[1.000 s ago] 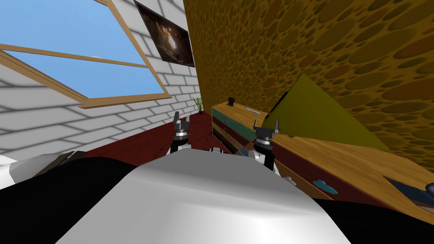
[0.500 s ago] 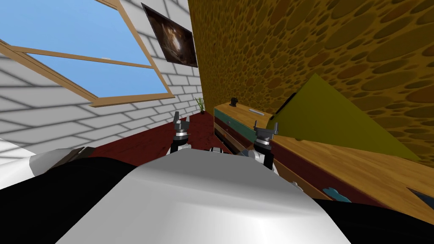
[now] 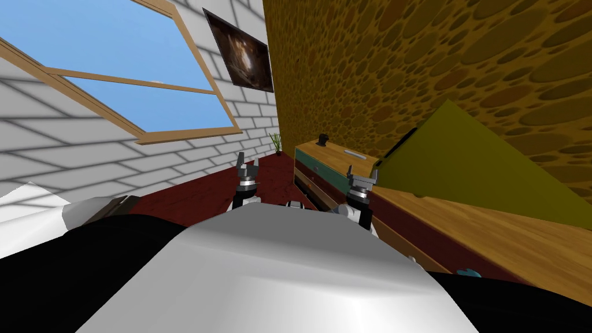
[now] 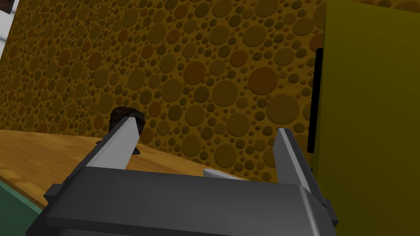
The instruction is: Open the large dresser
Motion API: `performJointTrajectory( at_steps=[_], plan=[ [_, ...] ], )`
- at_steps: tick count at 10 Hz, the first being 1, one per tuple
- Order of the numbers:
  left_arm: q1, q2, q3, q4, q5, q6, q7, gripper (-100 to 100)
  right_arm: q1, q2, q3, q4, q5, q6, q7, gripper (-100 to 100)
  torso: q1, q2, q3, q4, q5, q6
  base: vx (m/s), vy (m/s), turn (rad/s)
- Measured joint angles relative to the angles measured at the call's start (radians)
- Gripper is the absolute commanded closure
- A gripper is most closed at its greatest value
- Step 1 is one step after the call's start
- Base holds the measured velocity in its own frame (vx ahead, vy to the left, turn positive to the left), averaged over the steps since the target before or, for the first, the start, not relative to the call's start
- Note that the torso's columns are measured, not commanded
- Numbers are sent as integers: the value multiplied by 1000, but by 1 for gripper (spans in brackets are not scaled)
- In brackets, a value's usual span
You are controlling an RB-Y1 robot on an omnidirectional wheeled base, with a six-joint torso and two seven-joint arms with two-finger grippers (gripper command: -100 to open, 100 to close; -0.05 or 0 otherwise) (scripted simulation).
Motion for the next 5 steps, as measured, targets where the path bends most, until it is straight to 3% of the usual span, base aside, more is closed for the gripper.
performJointTrajectory(
  at_steps=[5],
  plan=[
    [0,0,0,0,0,0,0,0,-12,1,-4,41,-48,-9,-123,-100,-1,0,0,0,0,1,10,33,48]
  ],
)
